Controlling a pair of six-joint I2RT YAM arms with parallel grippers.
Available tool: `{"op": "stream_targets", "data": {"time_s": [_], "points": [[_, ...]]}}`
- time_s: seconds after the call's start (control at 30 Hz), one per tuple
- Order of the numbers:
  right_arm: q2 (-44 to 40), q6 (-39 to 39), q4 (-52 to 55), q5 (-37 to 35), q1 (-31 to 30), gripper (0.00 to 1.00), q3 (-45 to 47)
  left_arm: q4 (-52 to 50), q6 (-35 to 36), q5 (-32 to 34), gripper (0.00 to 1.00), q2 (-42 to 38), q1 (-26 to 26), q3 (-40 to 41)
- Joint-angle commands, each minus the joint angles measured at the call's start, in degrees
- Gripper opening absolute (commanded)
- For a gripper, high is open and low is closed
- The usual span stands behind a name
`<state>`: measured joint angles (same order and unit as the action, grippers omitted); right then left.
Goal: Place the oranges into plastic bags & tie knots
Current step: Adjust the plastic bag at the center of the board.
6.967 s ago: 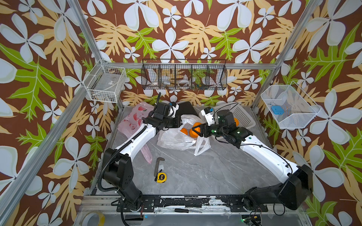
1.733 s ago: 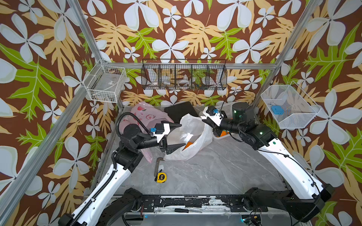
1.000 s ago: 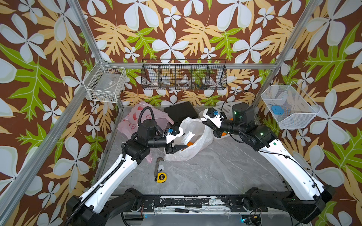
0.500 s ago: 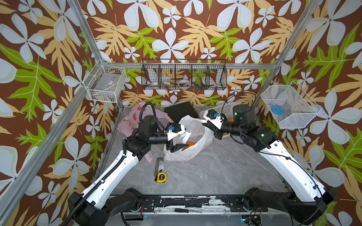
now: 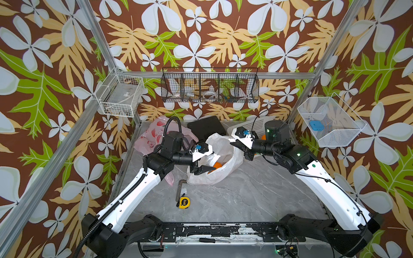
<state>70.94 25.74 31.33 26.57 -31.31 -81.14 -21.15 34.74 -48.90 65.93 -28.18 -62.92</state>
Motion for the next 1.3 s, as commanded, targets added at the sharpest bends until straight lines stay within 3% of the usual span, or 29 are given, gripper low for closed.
{"op": "stream_targets", "data": {"time_s": [0.0,0.1,0.23,0.37,0.4,0.53,0.67,0.83,1.0,1.13,1.27], "points": [[-0.02,-0.07,-0.31,0.42,-0.07,0.00,-0.41,2.65,-0.54,1.74,0.62,-1.15,0.06,0.90],[-0.32,-0.38,-0.48,0.68,-0.07,0.00,-0.27,3.01,-0.72,2.48,0.49,-1.16,0.06,0.43],[-1.46,-0.35,-0.91,0.68,-0.07,0.00,0.07,4.31,-1.65,2.96,0.25,-1.79,0.06,-0.18],[-4.35,-1.07,-1.32,-0.75,-0.07,0.00,-1.06,8.71,-7.21,2.55,0.02,-4.72,0.06,-1.74],[-5.07,-1.34,-0.97,-0.98,-0.07,0.00,-1.92,10.29,-9.24,2.17,0.00,-5.64,0.02,-2.35],[-8.17,-2.39,1.79,-0.68,-0.07,0.00,-6.50,17.60,-20.55,4.16,0.00,-8.98,0.06,-5.20],[-10.20,-4.03,6.23,0.24,-0.07,0.00,-11.84,16.81,-29.99,9.69,0.00,-8.41,0.06,-10.81],[-11.07,-7.47,11.14,-1.59,-0.07,0.00,-17.88,14.64,-35.18,11.20,0.00,-6.69,0.22,-15.93],[-10.26,-10.83,12.72,-9.46,-0.07,0.00,-16.79,18.84,-41.53,13.86,0.00,-6.10,3.93,-12.17],[-3.20,-10.75,10.90,-15.53,0.48,0.00,-13.61,20.40,-46.76,12.53,0.00,2.38,9.33,-10.04],[6.07,-10.49,4.61,-8.60,9.02,0.00,-11.93,15.29,-40.31,15.18,0.00,14.44,9.62,-14.09]]}}
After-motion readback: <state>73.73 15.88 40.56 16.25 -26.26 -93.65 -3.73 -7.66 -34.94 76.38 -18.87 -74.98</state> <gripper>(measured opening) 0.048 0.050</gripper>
